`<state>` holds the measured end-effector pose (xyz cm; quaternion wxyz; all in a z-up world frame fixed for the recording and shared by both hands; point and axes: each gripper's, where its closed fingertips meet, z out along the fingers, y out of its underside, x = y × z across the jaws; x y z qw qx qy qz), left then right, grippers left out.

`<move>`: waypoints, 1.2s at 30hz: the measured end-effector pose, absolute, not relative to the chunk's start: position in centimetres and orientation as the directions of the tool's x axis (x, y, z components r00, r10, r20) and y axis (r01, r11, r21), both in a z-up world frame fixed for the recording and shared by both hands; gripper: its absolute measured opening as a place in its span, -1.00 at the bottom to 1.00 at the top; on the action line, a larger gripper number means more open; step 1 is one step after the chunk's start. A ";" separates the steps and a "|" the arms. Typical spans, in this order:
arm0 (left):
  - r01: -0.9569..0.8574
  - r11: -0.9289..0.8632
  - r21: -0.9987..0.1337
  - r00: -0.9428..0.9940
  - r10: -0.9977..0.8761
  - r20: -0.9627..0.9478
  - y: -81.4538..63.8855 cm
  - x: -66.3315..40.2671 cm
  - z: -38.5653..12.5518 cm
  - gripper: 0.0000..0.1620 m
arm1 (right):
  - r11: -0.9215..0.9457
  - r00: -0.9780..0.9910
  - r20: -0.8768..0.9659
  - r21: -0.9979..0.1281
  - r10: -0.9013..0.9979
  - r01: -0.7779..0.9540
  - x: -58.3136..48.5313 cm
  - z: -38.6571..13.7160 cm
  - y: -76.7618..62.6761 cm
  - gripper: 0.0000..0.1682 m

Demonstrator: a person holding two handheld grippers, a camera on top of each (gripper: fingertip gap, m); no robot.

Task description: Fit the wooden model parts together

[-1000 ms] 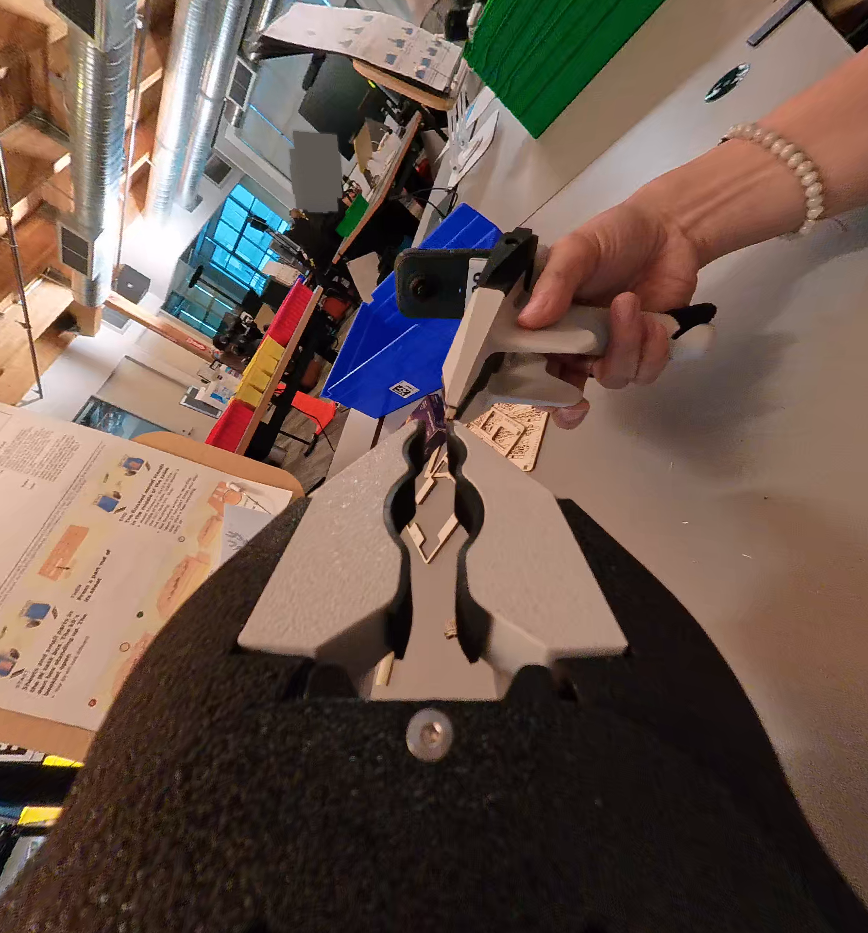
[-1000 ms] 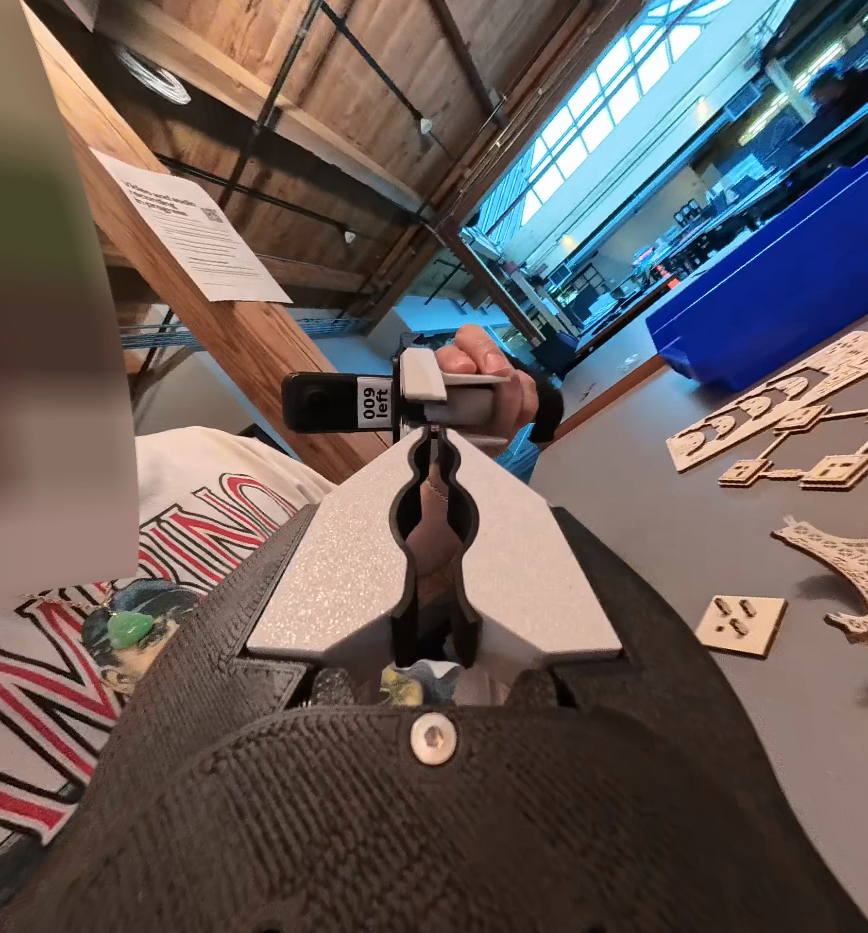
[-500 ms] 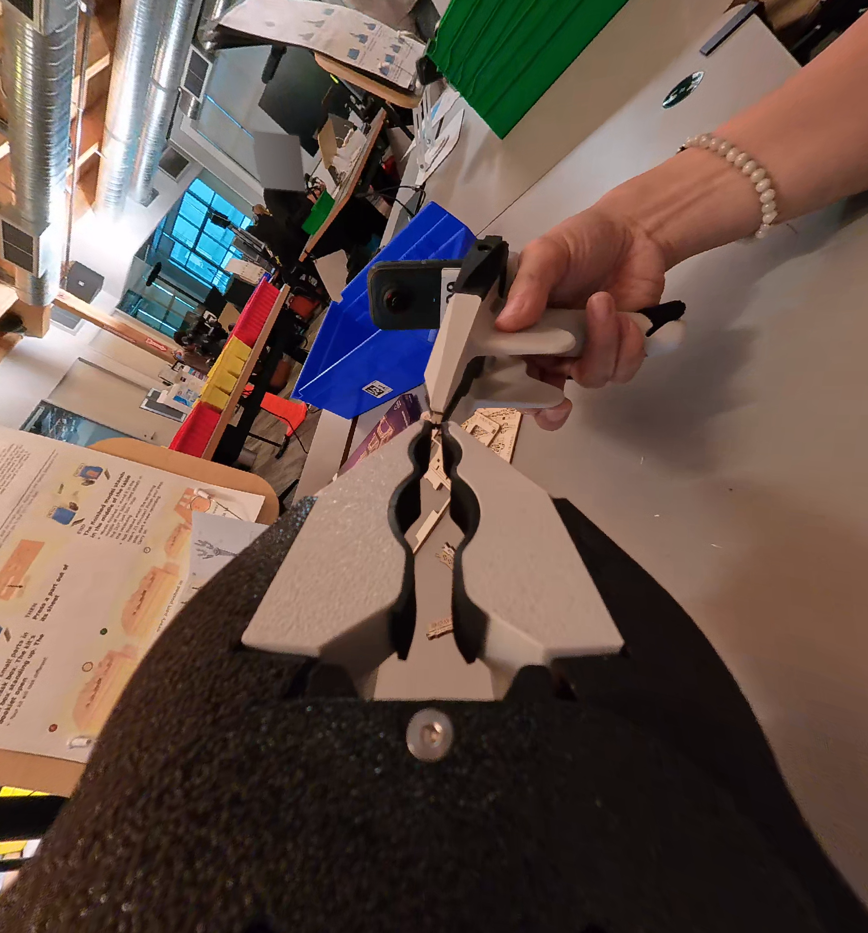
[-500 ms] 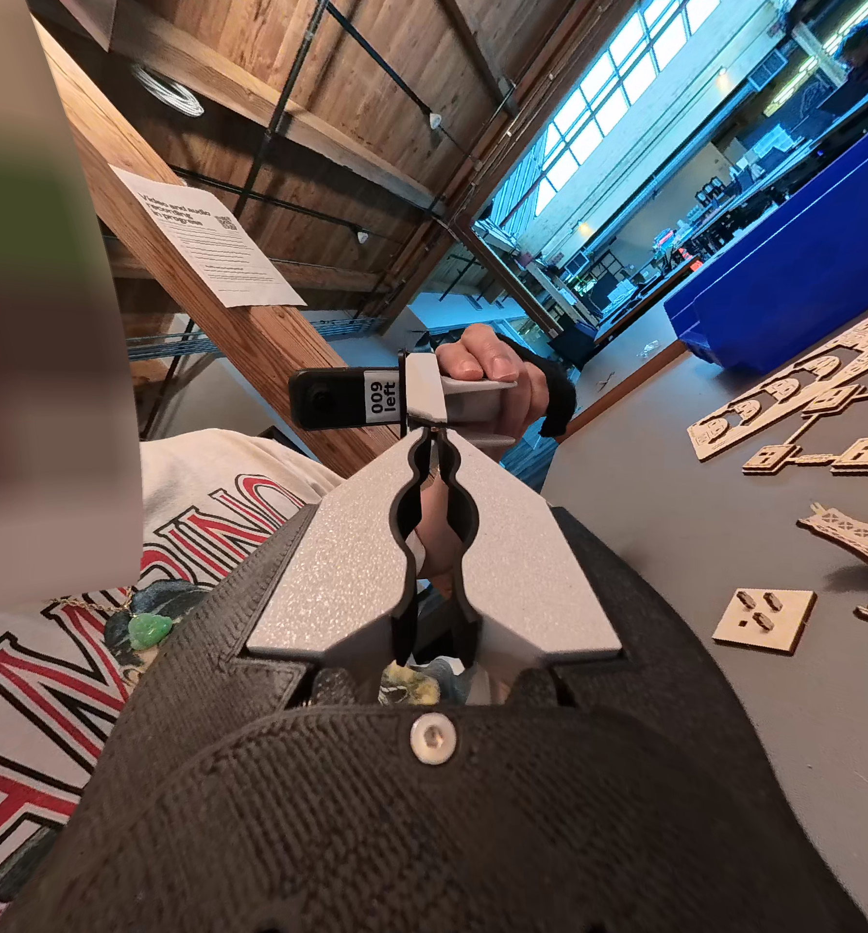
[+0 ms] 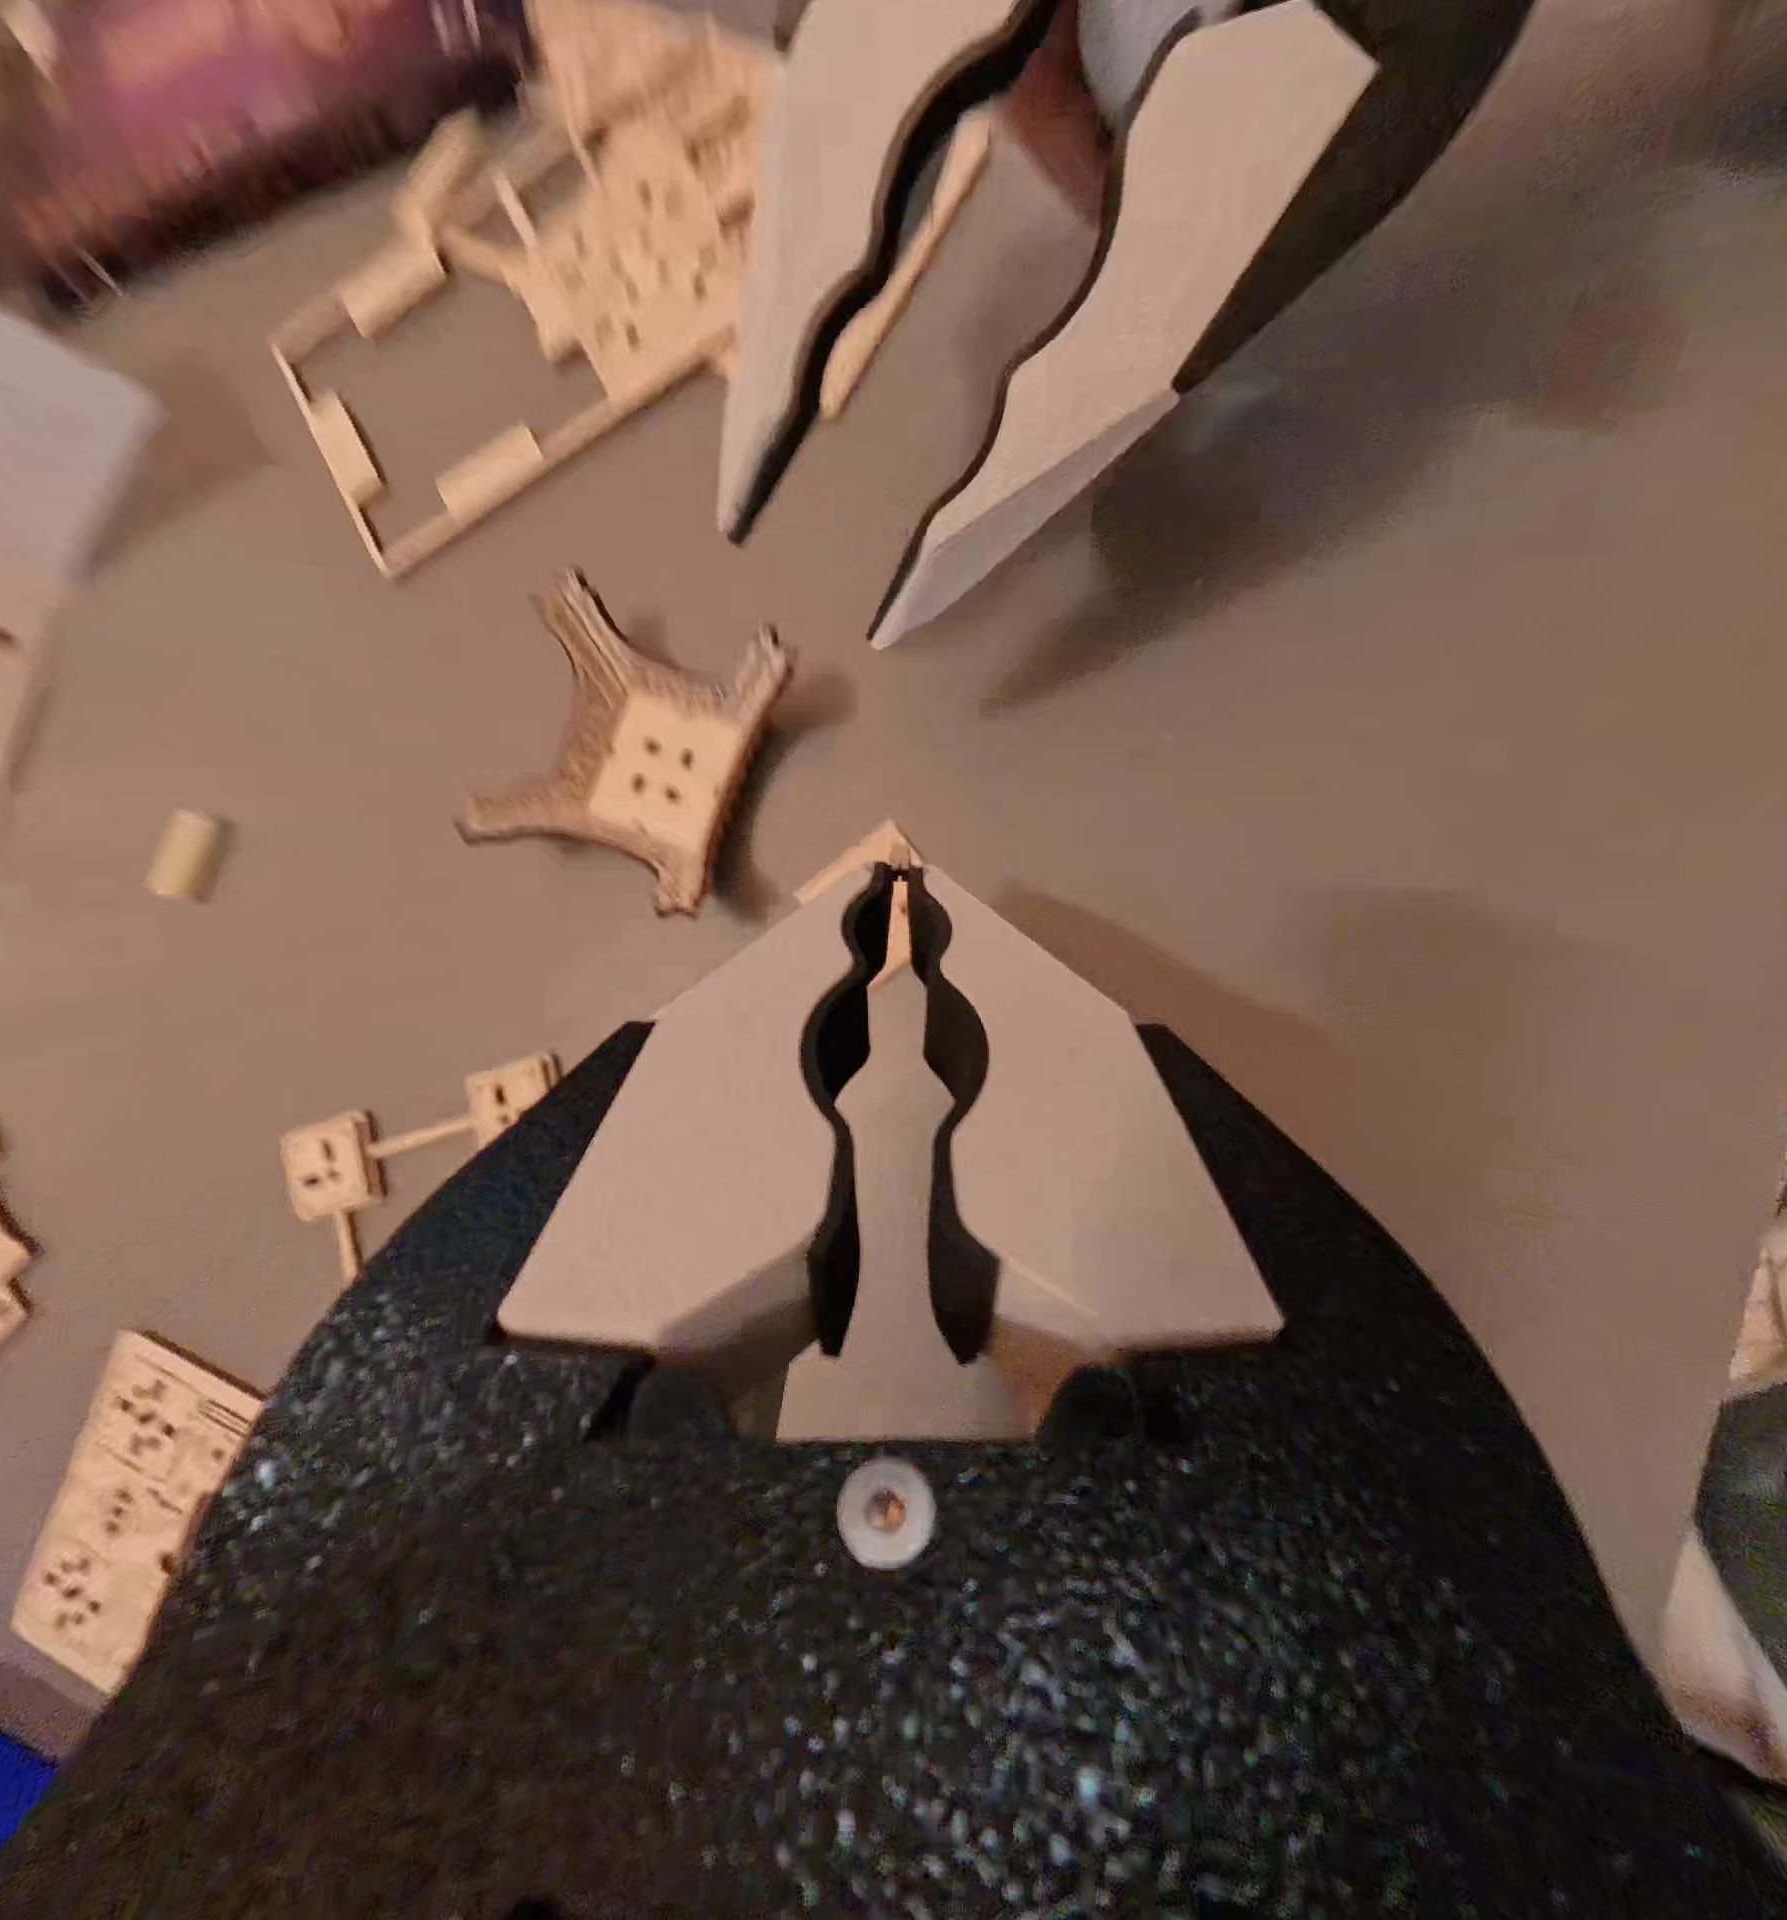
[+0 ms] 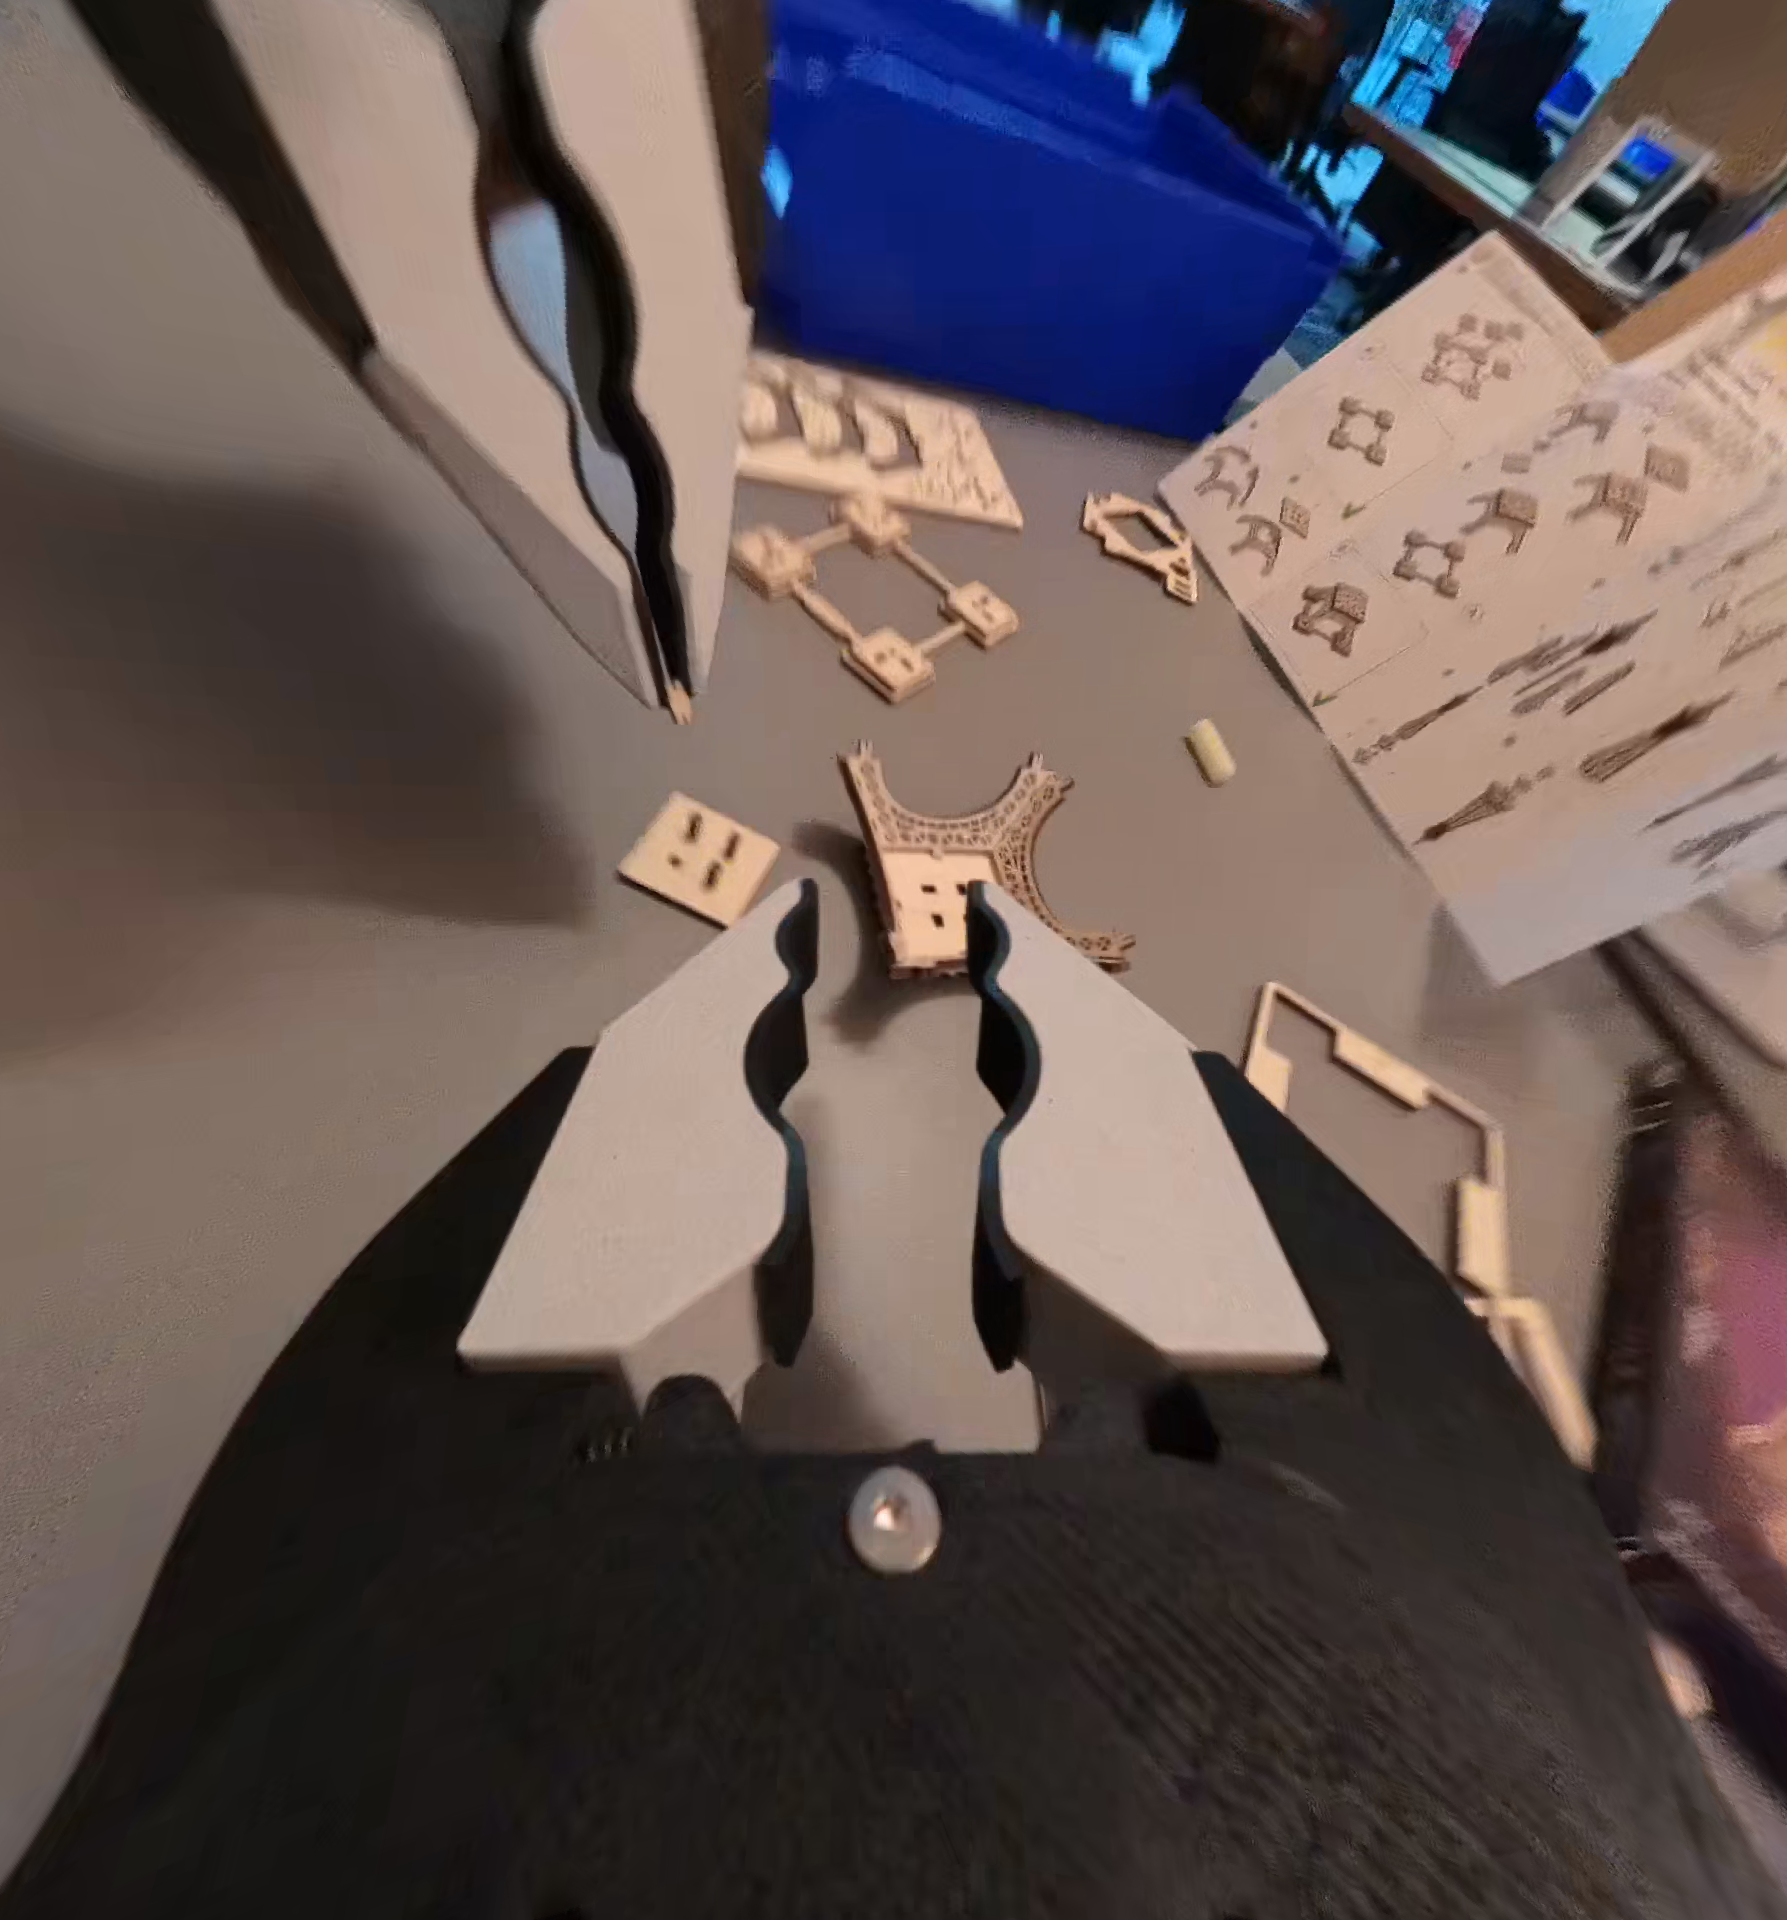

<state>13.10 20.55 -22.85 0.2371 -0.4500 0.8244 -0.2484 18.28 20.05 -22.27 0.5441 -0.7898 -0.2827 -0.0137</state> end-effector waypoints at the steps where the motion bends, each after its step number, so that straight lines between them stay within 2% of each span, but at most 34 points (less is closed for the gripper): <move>1: -0.660 0.462 -0.593 -0.477 -0.867 -0.144 20.8 12.9 -23.8 -0.99 | -0.259 0.803 0.410 -0.796 0.433 0.547 18.3 -23.2 20.6 -0.67; 3: -0.708 0.426 -0.563 -0.454 -0.885 -0.099 20.9 12.7 -25.0 -1.00 | -0.281 0.755 0.520 -0.714 0.400 0.641 19.1 -24.2 21.7 -0.52; 5: -0.754 0.365 -0.546 -0.419 -0.907 -0.027 20.8 12.7 -25.7 -1.00 | -0.312 0.769 0.503 -0.713 0.396 0.627 19.7 -24.8 22.5 -0.37; 7: -0.792 0.302 -0.531 -0.374 -0.927 0.030 20.6 12.8 -26.2 -1.00 | -0.375 0.840 0.384 -0.766 0.382 0.521 20.0 -25.3 23.0 -0.16; 11: -0.823 0.245 -0.512 -0.315 -0.948 0.052 20.2 13.1 -27.1 -1.00 | -0.446 0.939 0.195 -0.840 0.283 0.308 21.2 -25.1 23.8 0.13; 14: -0.833 0.267 -0.485 -0.307 -0.952 0.003 20.6 13.2 -27.9 -1.00 | -0.471 0.960 0.129 -0.850 0.250 0.237 20.9 -25.3 24.1 0.10; 19: -0.829 0.337 -0.447 -0.366 -0.930 -0.023 20.6 12.4 -28.3 -1.00 | -0.500 0.944 0.216 -0.806 0.251 0.317 20.3 -26.3 24.1 0.15; 30: -0.779 0.481 -0.401 -0.478 -0.870 -0.115 21.8 11.1 -27.5 -1.00 | -0.521 0.936 0.231 -0.782 0.267 0.342 18.6 -27.1 24.4 0.17; 36: -0.814 0.516 -0.267 -0.509 -0.855 -0.101 22.1 10.8 -28.0 -1.00 | -0.532 0.943 0.225 -0.781 0.246 0.326 18.6 -27.1 24.4 0.16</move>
